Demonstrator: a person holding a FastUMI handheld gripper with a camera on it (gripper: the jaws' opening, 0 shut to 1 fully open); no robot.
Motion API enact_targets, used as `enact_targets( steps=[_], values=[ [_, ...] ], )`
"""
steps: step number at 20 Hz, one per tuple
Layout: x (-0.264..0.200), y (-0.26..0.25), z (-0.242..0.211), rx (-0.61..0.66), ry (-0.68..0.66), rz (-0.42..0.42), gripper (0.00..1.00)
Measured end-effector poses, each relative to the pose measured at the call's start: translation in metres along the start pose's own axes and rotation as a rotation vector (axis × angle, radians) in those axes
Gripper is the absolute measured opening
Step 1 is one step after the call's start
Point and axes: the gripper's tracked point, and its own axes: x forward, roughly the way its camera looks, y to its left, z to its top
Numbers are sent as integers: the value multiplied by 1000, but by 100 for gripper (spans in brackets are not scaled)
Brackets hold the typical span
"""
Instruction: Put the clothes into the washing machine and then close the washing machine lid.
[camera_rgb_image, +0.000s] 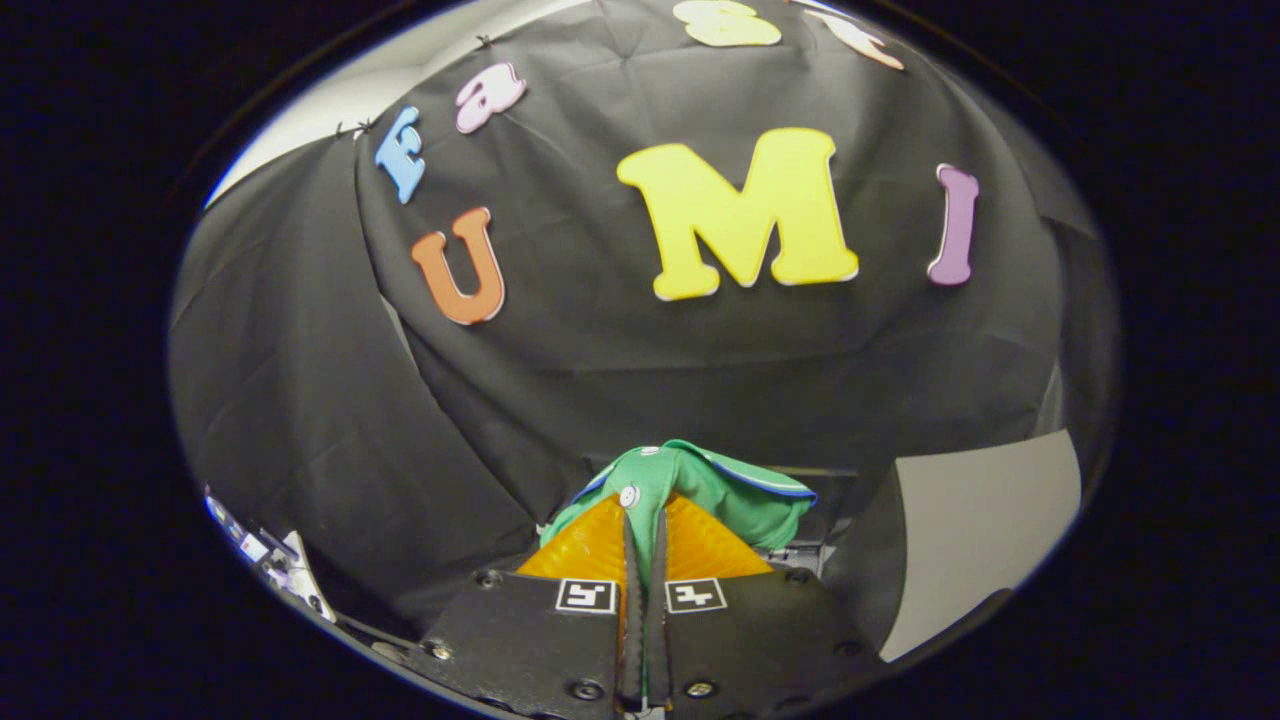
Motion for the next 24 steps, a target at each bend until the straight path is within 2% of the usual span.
enact_targets(
  steps=[10, 17, 24],
  values=[
    [96, -19, -89, 66, 236, -35, 5],
    [140, -40, -136, 87, 354, -94, 5],
    [164, -58, -167, 141, 474, -141, 5]
  ],
)
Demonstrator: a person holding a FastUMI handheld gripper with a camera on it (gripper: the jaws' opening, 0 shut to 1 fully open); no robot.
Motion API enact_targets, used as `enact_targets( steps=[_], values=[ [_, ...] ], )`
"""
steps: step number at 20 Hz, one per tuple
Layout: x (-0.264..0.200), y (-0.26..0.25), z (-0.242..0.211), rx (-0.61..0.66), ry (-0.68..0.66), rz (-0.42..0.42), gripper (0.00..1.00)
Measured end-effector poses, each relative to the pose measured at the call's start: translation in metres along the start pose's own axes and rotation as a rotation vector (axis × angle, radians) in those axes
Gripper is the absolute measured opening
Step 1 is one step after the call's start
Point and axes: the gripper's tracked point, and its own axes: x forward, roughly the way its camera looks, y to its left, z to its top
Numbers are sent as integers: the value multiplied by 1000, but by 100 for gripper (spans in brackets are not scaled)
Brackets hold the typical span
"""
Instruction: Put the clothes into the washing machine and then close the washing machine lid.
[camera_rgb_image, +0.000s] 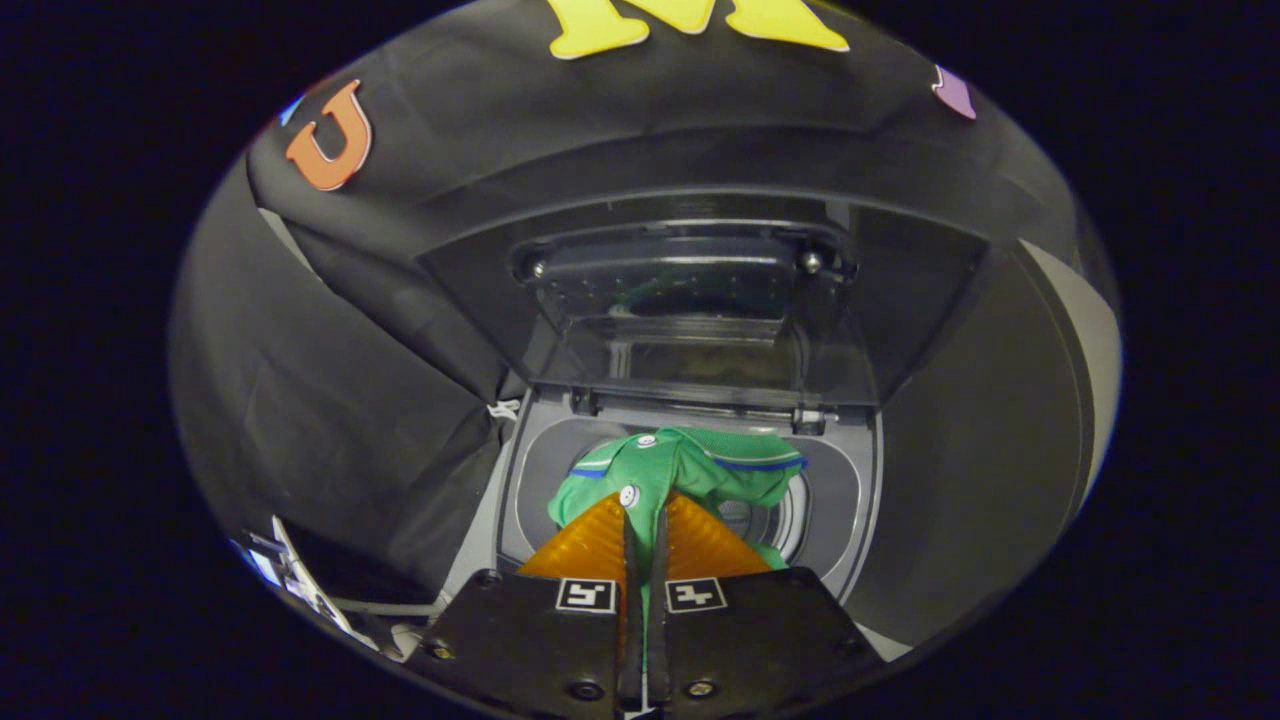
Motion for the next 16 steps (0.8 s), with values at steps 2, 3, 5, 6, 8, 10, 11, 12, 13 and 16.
enact_targets(
  steps=[2, 3, 5, 6, 8, 10, 11, 12, 13, 16],
  values=[
    [4, -4, -6, 17, 28, -19, 5],
    [4, -5, -6, 14, 32, -25, 5],
    [7, -7, -8, 13, 39, -36, 5],
    [9, -8, -10, 19, 43, -40, 5],
    [10, -7, -11, 18, 44, -47, 5],
    [11, -9, -10, 13, 42, -58, 5],
    [11, -9, -10, 9, 39, -65, 5],
    [12, -9, -9, 7, 38, -67, 5],
    [12, -9, -10, 5, 42, -69, 5],
    [13, -10, -11, 9, 43, -76, 5]
  ],
)
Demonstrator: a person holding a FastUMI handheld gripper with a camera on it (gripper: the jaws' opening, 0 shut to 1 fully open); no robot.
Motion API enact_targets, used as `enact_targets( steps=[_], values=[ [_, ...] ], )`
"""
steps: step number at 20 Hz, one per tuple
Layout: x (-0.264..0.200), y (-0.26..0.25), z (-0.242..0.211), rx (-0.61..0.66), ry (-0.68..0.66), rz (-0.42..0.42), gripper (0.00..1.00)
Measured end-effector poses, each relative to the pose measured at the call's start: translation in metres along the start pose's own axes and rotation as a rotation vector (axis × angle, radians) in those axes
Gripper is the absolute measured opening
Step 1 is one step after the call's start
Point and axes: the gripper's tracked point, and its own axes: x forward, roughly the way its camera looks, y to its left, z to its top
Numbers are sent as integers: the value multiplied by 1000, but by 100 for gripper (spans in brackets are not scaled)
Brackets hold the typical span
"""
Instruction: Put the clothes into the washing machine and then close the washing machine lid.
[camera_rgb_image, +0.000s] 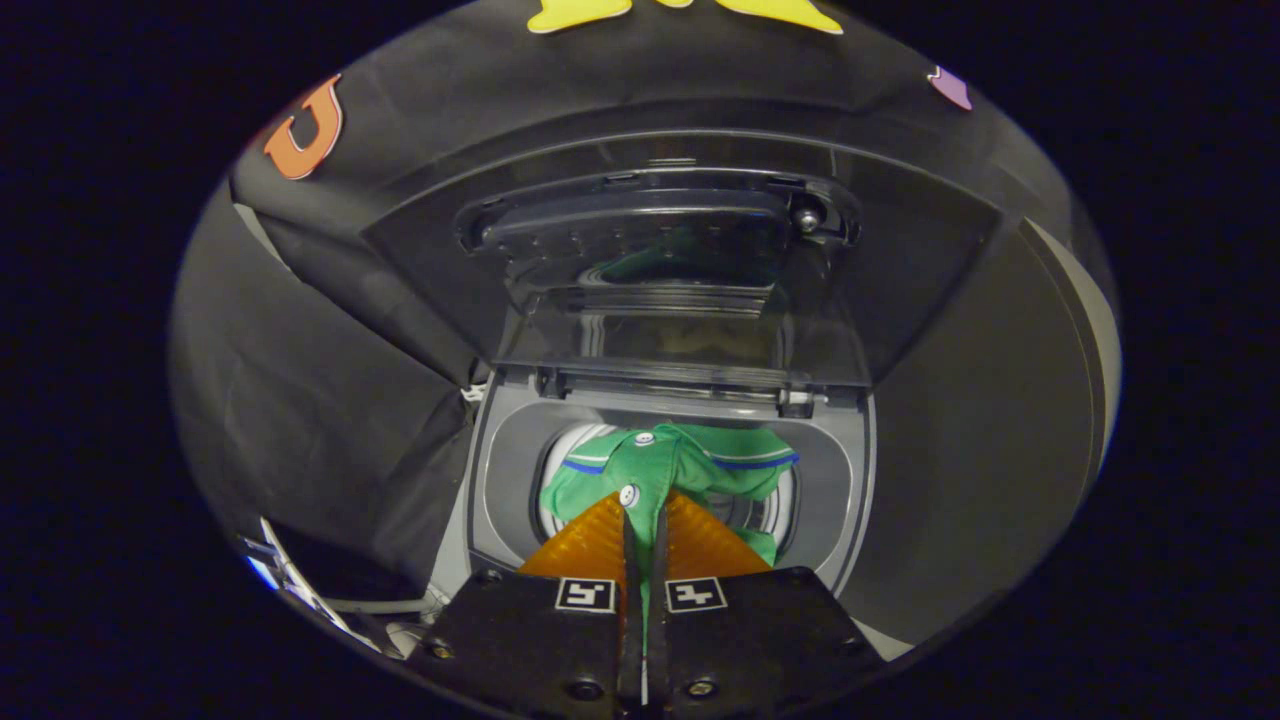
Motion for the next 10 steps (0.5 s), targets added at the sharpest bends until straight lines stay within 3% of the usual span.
enact_targets(
  steps=[7, 10],
  values=[
    [3, 4, -9, 25, 10, 30, 15],
    [3, -3, -1, 28, -29, -6, 71]
  ],
)
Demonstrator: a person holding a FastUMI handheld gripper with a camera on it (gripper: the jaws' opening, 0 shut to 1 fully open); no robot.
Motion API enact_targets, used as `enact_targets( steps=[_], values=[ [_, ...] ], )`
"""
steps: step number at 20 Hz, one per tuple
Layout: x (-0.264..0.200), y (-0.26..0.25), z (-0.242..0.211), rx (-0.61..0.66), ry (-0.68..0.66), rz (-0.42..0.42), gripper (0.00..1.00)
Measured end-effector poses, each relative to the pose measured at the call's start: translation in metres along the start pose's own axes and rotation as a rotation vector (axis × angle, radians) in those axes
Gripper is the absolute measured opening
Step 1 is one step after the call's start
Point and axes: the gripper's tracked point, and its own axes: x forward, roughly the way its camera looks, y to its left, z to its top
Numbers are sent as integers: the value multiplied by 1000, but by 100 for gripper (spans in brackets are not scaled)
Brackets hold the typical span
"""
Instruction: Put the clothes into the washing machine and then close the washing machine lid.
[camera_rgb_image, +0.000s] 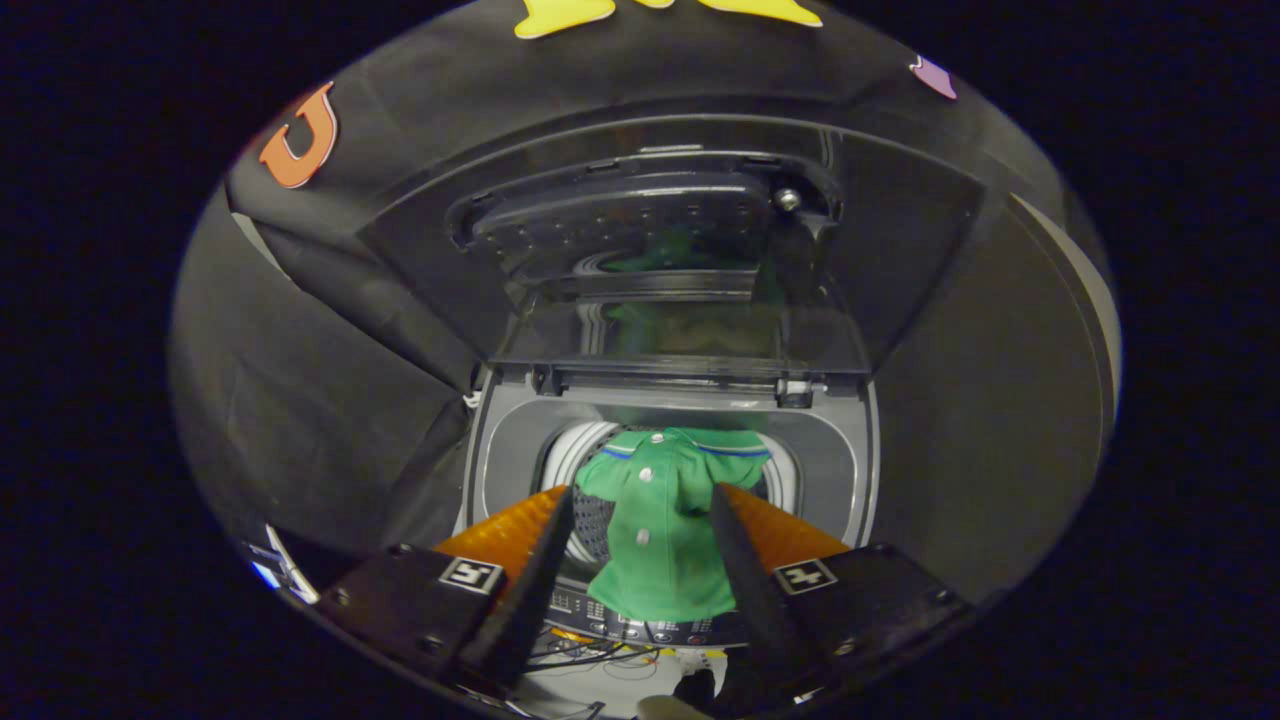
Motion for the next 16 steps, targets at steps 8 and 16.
enact_targets(
  steps=[8, 16],
  values=[
    [-3, -7, -8, 2, 2, -16, 91],
    [-11, -10, 5, -47, -73, -47, 91]
  ],
)
